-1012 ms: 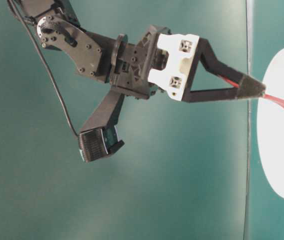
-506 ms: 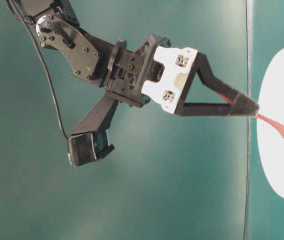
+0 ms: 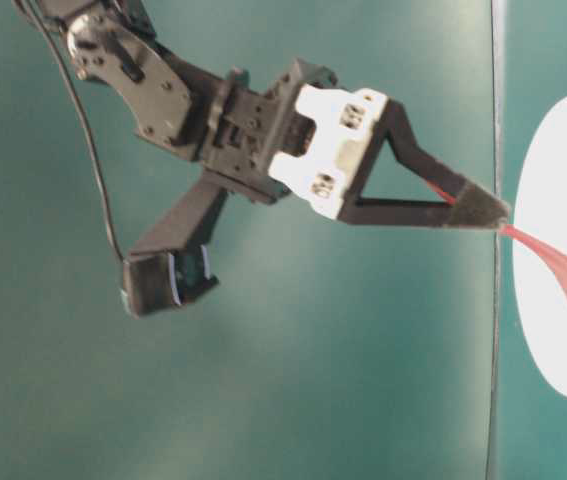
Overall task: Grip the spoon and scoop the red block from the bowl with right arm.
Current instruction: 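Raise the spoon carrying the red cube up out of the bowl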
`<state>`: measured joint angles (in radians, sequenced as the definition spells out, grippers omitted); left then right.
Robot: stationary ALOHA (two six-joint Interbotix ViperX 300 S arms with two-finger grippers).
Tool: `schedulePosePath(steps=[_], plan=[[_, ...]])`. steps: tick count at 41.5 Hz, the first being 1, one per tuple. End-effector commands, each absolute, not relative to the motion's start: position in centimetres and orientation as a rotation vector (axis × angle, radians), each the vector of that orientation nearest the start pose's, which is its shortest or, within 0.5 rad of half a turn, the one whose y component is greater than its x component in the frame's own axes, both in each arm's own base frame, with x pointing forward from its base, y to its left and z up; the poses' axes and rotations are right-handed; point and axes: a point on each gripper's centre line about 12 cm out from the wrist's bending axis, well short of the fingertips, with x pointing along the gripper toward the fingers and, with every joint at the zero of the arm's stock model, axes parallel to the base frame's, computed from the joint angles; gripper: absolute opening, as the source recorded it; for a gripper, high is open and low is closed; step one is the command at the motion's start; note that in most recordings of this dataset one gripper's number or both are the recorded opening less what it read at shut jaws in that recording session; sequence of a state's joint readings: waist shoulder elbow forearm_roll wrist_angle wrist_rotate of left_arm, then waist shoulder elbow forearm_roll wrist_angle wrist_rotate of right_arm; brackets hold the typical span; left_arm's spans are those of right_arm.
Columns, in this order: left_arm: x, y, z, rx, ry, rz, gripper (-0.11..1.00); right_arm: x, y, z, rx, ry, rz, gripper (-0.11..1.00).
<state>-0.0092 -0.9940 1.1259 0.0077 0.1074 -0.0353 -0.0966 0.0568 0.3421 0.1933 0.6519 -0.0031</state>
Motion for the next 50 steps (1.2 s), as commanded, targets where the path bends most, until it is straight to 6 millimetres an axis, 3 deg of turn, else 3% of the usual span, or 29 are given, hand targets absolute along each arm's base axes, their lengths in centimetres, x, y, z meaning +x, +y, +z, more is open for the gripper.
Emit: schedulePosePath(steps=[1, 15, 31, 50], plan=[[19.6, -0.2, 28.2, -0.022, 0.219, -0.007, 0.0, 40.8, -2.5, 22.7, 0.26, 0.952, -0.065, 0.22], [19.6, -0.2, 28.1, -0.022, 0.221, -0.007, 0.0, 38.8, -2.8, 23.3, 0.327, 0.758, -0.126, 0.22], [19.6, -0.2, 28.1, -0.025, 0.221, -0.007, 0.0, 36.0, -2.9, 25.8, 0.311, 0.436, -0.142, 0.22], [19.6, -0.2, 28.2, -0.025, 0.219, -0.007, 0.0, 34.0, -2.1, 28.9, 0.348, 0.363, -0.118, 0.22]])
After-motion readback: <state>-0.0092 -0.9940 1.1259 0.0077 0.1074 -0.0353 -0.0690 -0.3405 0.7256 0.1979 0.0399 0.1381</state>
